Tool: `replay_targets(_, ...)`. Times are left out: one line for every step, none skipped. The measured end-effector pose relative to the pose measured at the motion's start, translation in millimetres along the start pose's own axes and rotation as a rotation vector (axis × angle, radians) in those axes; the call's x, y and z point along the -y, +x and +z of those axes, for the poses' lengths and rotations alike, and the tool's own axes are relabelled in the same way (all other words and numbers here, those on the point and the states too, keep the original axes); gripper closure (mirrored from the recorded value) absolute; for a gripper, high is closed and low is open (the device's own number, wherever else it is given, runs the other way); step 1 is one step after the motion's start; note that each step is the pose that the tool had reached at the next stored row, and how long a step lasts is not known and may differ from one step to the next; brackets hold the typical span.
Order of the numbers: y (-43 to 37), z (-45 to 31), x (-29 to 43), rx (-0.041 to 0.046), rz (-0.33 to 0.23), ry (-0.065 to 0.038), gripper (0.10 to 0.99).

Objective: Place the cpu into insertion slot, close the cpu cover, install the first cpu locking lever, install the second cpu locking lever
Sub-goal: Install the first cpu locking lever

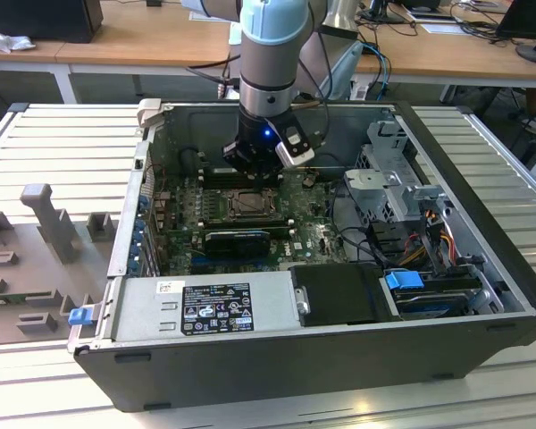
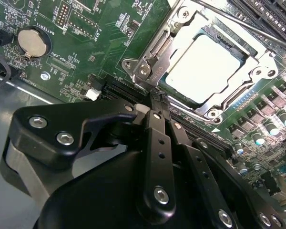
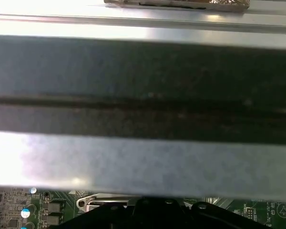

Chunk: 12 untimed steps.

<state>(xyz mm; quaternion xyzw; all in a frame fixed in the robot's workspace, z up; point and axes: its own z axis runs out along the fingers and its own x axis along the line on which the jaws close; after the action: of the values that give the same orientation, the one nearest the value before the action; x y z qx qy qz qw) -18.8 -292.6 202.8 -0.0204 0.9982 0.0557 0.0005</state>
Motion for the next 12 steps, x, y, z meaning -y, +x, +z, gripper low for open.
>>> replay_targets(0.0, 0.4, 0.0, 0.0001, 0.000, 0.001, 0.980)
replay_targets(0.0, 1.0, 0.0, 0.0000, 0.000, 0.001, 0.980)
replay_targets(0.0, 1.4, 0.1, -0.0001, 0.000, 0.002, 0.980)
replay_targets(0.1, 2.2, 0.3, -0.0002, 0.000, 0.002, 0.980)
replay_targets(0.1, 2.2, 0.3, -0.0003, 0.000, 0.001, 0.980)
replay_targets(0.1, 2.3, 0.3, -0.0002, 0.000, -0.001, 0.980)
replay_targets(0.1, 2.4, 0.3, 0.0001, 0.000, -0.004, 0.980)
replay_targets(0.1, 2.4, 0.3, 0.0003, 0.000, -0.005, 0.980)
replay_targets(0.0, 1.5, 0.1, 0.0003, 0.000, -0.005, 0.980)
replay_targets(0.0, -1.3, -0.2, 0.0005, 0.000, -0.005, 0.980)
replay_targets(0.0, -5.4, -0.6, 0.0002, 0.000, -0.005, 0.980)
replay_targets(0.0, -9.3, -1.1, 0.0003, 0.000, -0.005, 0.980)
